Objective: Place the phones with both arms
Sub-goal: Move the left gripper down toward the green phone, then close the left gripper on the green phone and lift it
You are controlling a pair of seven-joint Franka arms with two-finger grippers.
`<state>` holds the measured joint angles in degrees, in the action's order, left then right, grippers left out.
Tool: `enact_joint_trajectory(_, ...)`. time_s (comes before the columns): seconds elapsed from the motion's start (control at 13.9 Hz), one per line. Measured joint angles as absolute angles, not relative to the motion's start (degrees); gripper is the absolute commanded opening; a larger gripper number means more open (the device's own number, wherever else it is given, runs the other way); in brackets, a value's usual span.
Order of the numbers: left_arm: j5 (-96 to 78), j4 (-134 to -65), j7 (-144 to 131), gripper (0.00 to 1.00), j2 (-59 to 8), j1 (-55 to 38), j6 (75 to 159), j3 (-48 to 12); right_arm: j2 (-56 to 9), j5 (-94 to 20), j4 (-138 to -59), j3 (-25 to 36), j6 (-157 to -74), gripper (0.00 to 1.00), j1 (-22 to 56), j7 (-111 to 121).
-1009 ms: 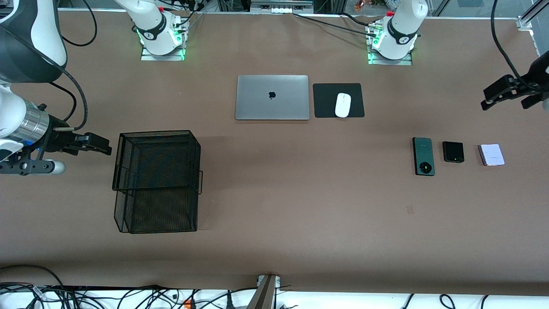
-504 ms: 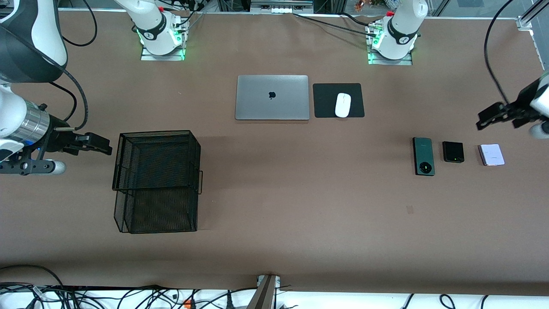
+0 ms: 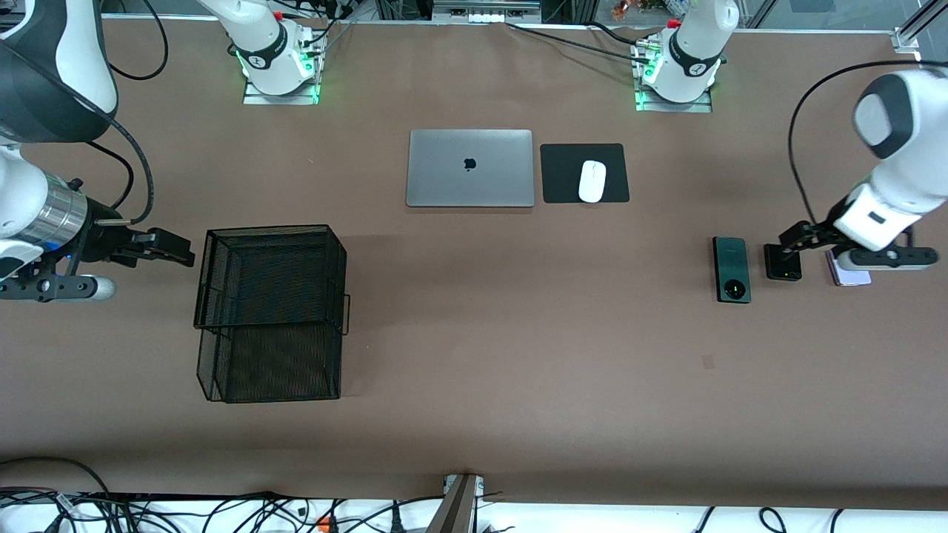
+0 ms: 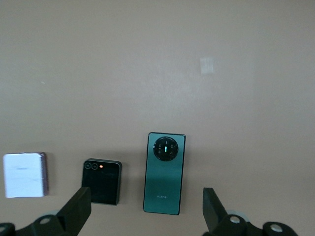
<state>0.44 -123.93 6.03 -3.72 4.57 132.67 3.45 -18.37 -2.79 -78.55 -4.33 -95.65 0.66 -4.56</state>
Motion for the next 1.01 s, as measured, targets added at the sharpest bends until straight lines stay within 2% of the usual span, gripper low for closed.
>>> enact_joint_trajectory(0.43, 1.3, -132.7, 6.5, 1.00, -8.5, 4.5, 145.7, 2.9, -18.4, -2.8, -78.5, -4.3, -95.5, 0.99, 0.9, -4.6)
enact_joint_trajectory(1.01, 2.4, -135.4, 7.2, 1.00, -19.4, 4.4, 159.2, 2.9, -18.4, -2.7, -78.5, -4.4, -95.5, 0.99, 1.2, -4.6)
